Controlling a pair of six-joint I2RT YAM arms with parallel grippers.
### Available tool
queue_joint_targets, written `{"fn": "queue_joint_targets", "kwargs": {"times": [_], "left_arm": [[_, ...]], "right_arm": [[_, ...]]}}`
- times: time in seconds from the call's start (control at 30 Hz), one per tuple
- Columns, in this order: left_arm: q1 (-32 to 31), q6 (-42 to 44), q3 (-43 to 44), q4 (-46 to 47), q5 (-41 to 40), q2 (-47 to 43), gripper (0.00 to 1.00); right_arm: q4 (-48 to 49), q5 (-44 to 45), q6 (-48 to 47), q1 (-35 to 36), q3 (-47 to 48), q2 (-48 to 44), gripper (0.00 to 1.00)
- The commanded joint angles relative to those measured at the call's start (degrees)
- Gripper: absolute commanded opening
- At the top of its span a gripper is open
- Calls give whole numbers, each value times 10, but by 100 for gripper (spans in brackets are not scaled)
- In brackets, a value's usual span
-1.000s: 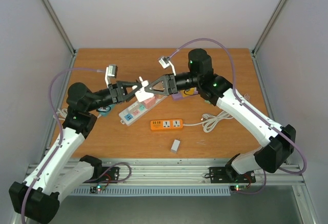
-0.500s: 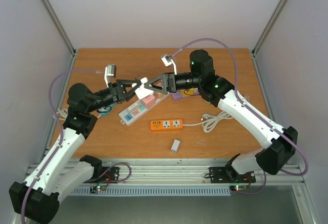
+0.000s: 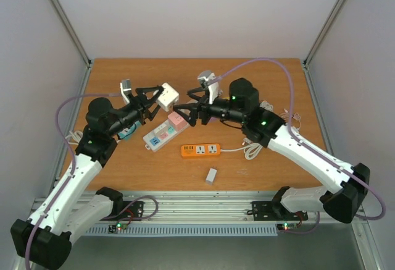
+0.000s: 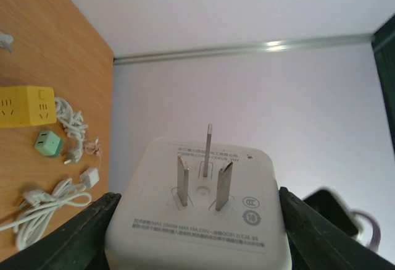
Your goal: Insert the plug
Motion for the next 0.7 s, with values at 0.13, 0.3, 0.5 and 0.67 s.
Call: {"fn": "queue_joint_targets", "kwargs": {"times": [0.13,0.3,0.5,0.67], "left_arm": [[-1,-143,39,27,-71,-12,35],[0,-196,42,23,-76,-22,35],[0,-230,31,37,-70,-25,35],[0,-240,25,33,-68,-31,35]], "right_arm": [[213,104,-136,63,-7,69,98],[284,131,-168,68,0,111,98],[319,124,-194,68,-4,143,94],[303,118,-204,67,12,157,77]]}}
